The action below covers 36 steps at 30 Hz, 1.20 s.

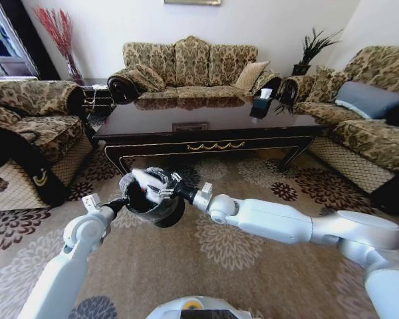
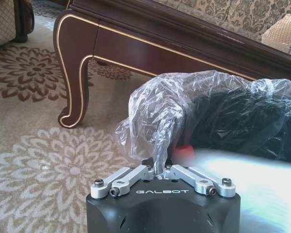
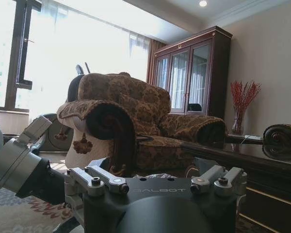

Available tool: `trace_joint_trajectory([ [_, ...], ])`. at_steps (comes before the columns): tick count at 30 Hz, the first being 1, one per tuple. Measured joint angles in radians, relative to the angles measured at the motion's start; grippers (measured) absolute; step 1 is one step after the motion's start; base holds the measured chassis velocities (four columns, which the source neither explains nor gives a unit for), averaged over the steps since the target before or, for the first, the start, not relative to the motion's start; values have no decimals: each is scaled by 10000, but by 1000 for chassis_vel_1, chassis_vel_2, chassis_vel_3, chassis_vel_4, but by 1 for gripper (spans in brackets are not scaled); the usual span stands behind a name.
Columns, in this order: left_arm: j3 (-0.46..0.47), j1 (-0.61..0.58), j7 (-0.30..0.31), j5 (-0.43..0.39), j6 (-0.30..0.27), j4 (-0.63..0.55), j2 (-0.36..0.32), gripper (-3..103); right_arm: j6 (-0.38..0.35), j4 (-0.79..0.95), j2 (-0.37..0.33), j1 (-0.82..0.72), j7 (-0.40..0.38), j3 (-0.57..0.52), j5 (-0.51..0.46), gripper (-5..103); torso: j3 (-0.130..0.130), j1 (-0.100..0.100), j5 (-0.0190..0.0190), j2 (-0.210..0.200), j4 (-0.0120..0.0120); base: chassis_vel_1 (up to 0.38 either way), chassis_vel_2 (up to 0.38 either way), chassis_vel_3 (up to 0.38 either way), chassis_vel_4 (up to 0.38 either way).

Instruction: Move to the front of the table and pick up the trash from the floor, then place it into the trash bin.

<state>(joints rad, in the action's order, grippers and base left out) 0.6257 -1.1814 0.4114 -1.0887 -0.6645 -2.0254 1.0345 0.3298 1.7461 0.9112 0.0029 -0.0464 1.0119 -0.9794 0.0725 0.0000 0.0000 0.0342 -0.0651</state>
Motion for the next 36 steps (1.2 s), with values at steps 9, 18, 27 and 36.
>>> trace_joint_trajectory([
  [9, 150, -71, -3, 60, 3, -9, 19, 3, -943, -329, -343, -533, -1179, -1531, -890, 100, 0, 0, 0, 0, 0, 0, 0, 0, 0],
  [18, 977, -238, -6, 64, -26, -213, -235, 3, -4490, -1413, -375, -1671, -5586, -3156, -2885, 100, 0, 0, 1, 0, 0, 0, 0, 0, 0],
  [27, 1990, -693, 120, -492, -109, -533, -549, 3, -5662, -2867, 95, -3676, -6860, -4616, -3169, 100, 0, 0, 2, 0, 1, 0, 0, 0, 0],
  [36, 2566, -800, 1591, -2372, -694, -1117, -675, 3, -5574, -3617, 260, -5250, -6589, -5404, -2248, 100, -1, 0, -1, 0, -2, 0, 0, 0, 0],
])
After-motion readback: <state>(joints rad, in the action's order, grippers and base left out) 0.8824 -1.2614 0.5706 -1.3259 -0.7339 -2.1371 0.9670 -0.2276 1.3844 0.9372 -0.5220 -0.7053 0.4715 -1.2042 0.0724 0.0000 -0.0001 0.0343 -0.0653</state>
